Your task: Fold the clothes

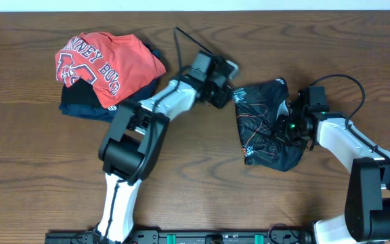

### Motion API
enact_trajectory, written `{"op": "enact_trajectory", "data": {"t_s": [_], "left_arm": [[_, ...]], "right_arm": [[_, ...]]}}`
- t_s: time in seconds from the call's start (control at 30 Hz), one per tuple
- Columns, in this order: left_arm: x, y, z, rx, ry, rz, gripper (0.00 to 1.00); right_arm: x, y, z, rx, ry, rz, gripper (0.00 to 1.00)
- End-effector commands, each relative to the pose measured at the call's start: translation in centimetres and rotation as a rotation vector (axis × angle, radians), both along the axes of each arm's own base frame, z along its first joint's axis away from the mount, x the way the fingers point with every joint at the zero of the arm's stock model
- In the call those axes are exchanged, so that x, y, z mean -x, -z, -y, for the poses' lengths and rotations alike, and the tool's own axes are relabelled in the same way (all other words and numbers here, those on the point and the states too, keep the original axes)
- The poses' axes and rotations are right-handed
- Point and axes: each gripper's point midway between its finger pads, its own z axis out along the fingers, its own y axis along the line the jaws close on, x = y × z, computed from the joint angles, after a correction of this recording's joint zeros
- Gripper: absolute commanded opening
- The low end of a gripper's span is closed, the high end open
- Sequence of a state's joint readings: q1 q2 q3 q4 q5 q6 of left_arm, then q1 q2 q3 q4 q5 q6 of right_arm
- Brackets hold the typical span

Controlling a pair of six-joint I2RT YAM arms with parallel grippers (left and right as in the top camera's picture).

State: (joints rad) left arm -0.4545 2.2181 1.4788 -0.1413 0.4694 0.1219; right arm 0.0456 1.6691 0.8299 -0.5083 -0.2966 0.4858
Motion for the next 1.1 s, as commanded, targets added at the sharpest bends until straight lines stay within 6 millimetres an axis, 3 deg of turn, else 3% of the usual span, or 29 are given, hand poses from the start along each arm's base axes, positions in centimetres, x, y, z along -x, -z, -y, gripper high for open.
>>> {"op": "enact_trajectory", "data": {"t_s": [0.0, 0.07, 0.13, 0.27, 0.37, 0.57, 0.7, 0.77, 1.07], "left_arm": [[-3.0, -0.2, -3.4, -0.022, -0.102, 0.023, 0.46], [-3.8, -0.7, -4.8, -0.006, -0.152, 0.002, 0.5], [-3.4, -1.7, -5.0, 0.07, -0.155, -0.056, 0.53], [-0.3, -4.2, -2.5, 0.312, -0.086, -0.271, 0.68], [1.3, -4.9, -1.0, 0.385, -0.066, -0.373, 0.72], [2.9, -2.9, 1.0, 0.331, -0.061, -0.414, 0.75], [2.8, -0.5, 1.1, 0.276, -0.106, -0.422, 0.74], [2.6, 0.0, 1.4, 0.283, -0.125, -0.434, 0.69], [2.6, 2.2, 4.1, 0.293, -0.134, -0.42, 0.68]], "right_arm": [[0.4, 0.8, 1.6, 0.087, 0.007, -0.021, 0.01], [0.5, 0.8, 1.6, 0.088, 0.004, -0.023, 0.01], [0.4, 0.7, 1.5, 0.083, -0.007, -0.015, 0.01], [-0.6, -0.9, 0.4, 0.009, -0.098, 0.057, 0.01], [-1.1, -2.2, 0.1, -0.01, -0.123, 0.109, 0.01], [-1.3, -2.8, 0.1, -0.005, -0.122, 0.129, 0.01], [-1.3, -2.8, 0.2, -0.001, -0.121, 0.128, 0.01], [-1.2, -2.6, 0.6, 0.023, -0.115, 0.124, 0.01], [0.1, -1.4, 1.2, 0.07, -0.113, 0.075, 0.01]]}}
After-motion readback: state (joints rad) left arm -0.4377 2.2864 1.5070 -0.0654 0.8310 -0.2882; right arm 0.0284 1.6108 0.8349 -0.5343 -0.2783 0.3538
